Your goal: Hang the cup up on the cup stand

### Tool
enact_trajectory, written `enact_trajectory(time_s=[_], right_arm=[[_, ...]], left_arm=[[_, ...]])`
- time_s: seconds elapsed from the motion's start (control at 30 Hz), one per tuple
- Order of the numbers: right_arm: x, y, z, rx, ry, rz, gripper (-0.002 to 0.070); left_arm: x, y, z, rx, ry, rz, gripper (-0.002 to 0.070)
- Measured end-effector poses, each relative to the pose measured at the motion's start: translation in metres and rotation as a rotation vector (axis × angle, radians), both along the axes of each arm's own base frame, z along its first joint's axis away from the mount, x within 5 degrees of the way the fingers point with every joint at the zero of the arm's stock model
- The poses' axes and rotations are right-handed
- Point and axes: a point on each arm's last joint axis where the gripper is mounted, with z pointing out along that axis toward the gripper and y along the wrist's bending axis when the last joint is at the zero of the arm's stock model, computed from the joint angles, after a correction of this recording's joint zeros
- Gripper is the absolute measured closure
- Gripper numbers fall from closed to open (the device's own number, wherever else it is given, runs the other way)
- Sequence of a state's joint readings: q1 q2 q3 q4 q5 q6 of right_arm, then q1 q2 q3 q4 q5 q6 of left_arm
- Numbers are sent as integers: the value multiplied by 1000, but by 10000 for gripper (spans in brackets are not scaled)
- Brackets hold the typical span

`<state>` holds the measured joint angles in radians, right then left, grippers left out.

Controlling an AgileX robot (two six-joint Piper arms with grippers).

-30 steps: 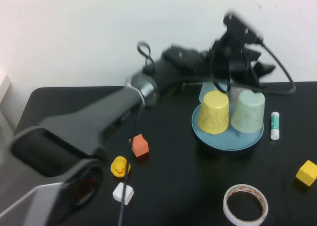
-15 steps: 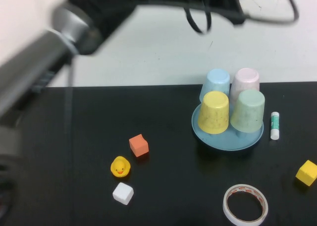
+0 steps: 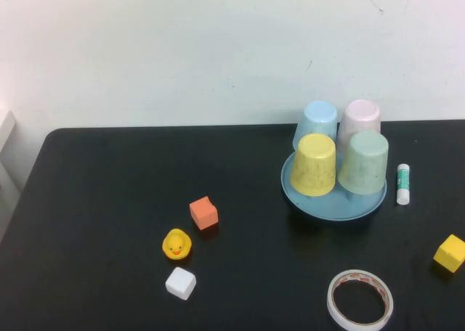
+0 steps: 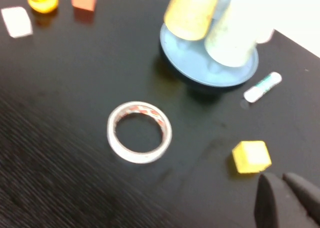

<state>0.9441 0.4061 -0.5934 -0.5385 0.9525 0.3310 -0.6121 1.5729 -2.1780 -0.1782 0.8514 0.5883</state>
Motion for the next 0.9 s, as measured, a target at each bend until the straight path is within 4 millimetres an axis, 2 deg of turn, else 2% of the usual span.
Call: enact_trajectory(time_s=[0.13,0.23,0.3,0.47,0.6,0.73,0.77,0.8,0.83,0.9], right_arm=[[-1,4,1,44,9,26,678],[-2,8,2,81,13,53,678],[-4,11,3,108,17,83,678],[-10,21,4,142,28,216,678],[-17,29,4,133,28,358,678],[-21,32,5,123,19,434,678],[-21,32,5,123,19,438,678],[-22,32,5,124,20,441,678],[-22,32,5,123,20,443,678],[-22,32,5,123,20,443,678]], left_arm=[[-40,30,25,-33,-46,23,674],[-66,50,35,-54,-83,34,675],[-84,64,37,-59,-101,46,675],[-122,95,28,-77,-146,86,675],[-148,116,5,-115,-171,115,675],[-173,134,-33,-169,-179,120,675],[-178,138,-45,-181,-180,122,675],[-183,142,-68,-190,-170,124,675],[-188,145,-81,-202,-175,125,675],[-189,146,-110,-193,-148,127,675]])
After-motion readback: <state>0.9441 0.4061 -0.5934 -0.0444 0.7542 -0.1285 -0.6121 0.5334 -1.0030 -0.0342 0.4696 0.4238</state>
